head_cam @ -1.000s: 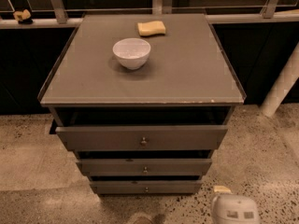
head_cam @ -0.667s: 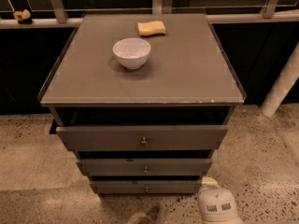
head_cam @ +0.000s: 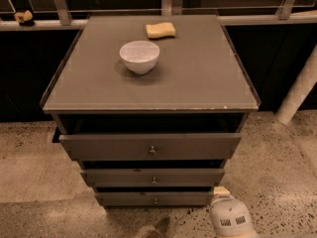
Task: Open middle drawer
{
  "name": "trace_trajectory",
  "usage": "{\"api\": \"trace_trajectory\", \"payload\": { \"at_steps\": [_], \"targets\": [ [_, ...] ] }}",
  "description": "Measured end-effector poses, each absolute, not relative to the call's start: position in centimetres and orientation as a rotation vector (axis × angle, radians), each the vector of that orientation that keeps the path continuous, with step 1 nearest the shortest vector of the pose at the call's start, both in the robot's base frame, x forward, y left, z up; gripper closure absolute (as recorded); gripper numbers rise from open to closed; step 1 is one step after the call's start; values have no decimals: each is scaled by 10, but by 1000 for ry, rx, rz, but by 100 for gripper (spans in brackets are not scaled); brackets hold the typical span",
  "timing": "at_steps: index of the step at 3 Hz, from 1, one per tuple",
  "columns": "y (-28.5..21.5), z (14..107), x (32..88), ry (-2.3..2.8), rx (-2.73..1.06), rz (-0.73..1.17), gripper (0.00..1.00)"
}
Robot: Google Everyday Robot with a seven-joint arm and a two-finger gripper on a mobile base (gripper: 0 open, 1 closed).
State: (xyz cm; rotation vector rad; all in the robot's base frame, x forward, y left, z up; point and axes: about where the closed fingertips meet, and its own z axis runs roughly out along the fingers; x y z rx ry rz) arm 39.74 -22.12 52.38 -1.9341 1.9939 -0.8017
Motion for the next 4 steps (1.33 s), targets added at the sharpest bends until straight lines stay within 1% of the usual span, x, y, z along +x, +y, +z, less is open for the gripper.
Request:
{"api": "trace_trajectory", "payload": {
  "at_steps": [1,2,3,4],
  "targets": [
    [-215,516,424,1922,-1983,-718,0],
    [-205,506,453,1797,-2077,-592,0],
    [-198,499,470,1681,-2148,-548,0],
    [-199,499,470,1666,-2158,-545,0]
  ]
}}
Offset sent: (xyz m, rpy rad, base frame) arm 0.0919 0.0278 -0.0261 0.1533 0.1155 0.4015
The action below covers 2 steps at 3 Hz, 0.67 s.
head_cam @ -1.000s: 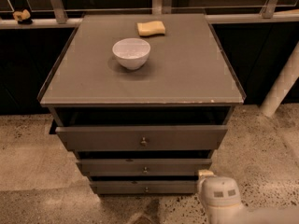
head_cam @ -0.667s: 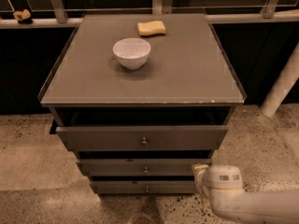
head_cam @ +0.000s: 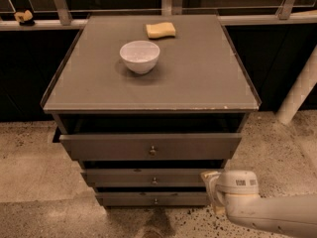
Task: Open middle drawer
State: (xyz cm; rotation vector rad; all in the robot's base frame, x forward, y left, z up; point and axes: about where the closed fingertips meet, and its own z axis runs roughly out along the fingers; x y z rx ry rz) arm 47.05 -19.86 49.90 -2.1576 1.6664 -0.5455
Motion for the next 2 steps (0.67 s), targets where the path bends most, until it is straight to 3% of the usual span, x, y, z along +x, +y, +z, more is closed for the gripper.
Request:
{"api": "trace_trajectory", "payload": {
  "at_steps": [2],
  "targets": [
    [-192,457,468,1734,-2125,-547,0]
  ]
}}
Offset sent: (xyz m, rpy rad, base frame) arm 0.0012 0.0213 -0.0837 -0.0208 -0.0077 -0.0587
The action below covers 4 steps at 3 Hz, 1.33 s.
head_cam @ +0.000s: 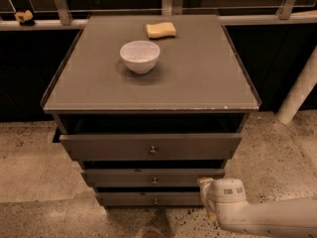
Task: Open middle drawer
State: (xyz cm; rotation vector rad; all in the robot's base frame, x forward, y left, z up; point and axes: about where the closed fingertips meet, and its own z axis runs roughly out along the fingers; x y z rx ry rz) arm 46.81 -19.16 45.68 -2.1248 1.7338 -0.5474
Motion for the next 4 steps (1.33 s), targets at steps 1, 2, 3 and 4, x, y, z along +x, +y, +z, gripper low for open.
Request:
{"api": "trace_trajectory", "payload": {
  "at_steps": [1,2,3,4],
  "targets": [
    [-179,437,486,1739,-2080,-614,0],
    [-175,443,515,1748,-1971,-732,0],
    [-175,443,515,1748,-1971,-732,0],
    [-175,430,524,1718,-2006,-658,0]
  ]
}}
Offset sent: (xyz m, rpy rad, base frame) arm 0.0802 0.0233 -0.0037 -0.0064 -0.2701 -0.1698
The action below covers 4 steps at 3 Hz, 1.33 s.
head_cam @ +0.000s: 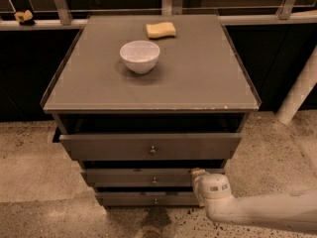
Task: Open middle drawer
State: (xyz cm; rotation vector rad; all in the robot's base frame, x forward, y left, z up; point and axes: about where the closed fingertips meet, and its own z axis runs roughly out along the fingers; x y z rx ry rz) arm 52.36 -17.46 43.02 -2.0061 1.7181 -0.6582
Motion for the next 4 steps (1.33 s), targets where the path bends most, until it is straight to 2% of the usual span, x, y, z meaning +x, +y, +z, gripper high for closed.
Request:
{"api": "trace_trajectory", "payload": {
  "at_steps": [1,3,4],
  "targets": [
    [-168,408,542,1630,-2063,-568,0],
    [-157,395,561,1558,-2087,-534,0],
    [-157,395,561,1558,-2087,-534,19]
  ]
}}
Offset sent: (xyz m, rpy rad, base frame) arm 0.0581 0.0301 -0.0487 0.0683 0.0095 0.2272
